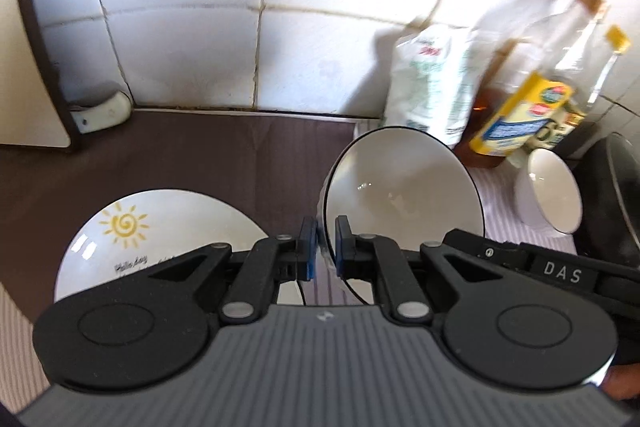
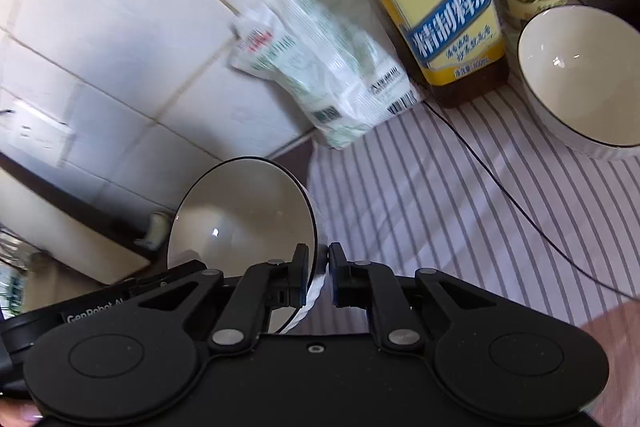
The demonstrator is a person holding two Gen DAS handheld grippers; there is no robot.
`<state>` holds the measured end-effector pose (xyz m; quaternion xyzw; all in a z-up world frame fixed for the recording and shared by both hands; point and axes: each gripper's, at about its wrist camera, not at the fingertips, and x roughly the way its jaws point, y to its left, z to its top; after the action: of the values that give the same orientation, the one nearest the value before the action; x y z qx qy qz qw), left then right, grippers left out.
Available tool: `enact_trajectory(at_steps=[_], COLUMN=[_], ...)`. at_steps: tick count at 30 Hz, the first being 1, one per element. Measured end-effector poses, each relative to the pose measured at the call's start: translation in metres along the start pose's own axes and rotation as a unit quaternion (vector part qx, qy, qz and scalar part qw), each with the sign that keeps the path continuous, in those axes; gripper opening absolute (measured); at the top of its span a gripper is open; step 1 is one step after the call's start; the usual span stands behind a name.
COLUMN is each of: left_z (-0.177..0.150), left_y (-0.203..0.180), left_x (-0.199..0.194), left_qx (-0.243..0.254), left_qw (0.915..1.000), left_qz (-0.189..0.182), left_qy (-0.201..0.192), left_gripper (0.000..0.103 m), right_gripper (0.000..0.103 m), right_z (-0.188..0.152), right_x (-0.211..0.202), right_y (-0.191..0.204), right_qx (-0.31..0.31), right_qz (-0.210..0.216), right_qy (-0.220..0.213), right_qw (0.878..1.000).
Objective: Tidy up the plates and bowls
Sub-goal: 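Lift the second bowl with both grippers and carry it over the first bowl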
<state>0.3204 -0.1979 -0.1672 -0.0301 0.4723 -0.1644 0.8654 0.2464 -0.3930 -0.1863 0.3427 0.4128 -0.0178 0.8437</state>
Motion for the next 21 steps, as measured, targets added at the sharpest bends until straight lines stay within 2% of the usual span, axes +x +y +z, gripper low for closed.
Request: enact_trajectory(at_steps=[3, 13, 21], left_z=[-0.006, -0.036, -0.053], left_y=[-0.005, -0.027, -0.026], left_x=[-0.021, -0.08, -0.1], left_qx=[0.004, 0.023, 0.035], left_qw=[1.0, 0.9995, 0.9993], left_qz=[-0.003, -0.02, -0.016], left_qy=[-0.004, -0.005, -0.004], left_gripper=[0.008, 0.008, 0.008], right_gripper=[0.014, 0.015, 0.015], right_z=[-0.01, -0.043, -0.058], right_x=[-0.024, -0.094, -0.117], right_y=[0.008, 0.014, 0.025], right_qx=[-0.01, -0.006, -0.022], right_qz=[0.007, 0.023, 0.015], right_qy=[-0.02, -0.042, -0.056], right_qw=[1.0, 0.999, 0.998])
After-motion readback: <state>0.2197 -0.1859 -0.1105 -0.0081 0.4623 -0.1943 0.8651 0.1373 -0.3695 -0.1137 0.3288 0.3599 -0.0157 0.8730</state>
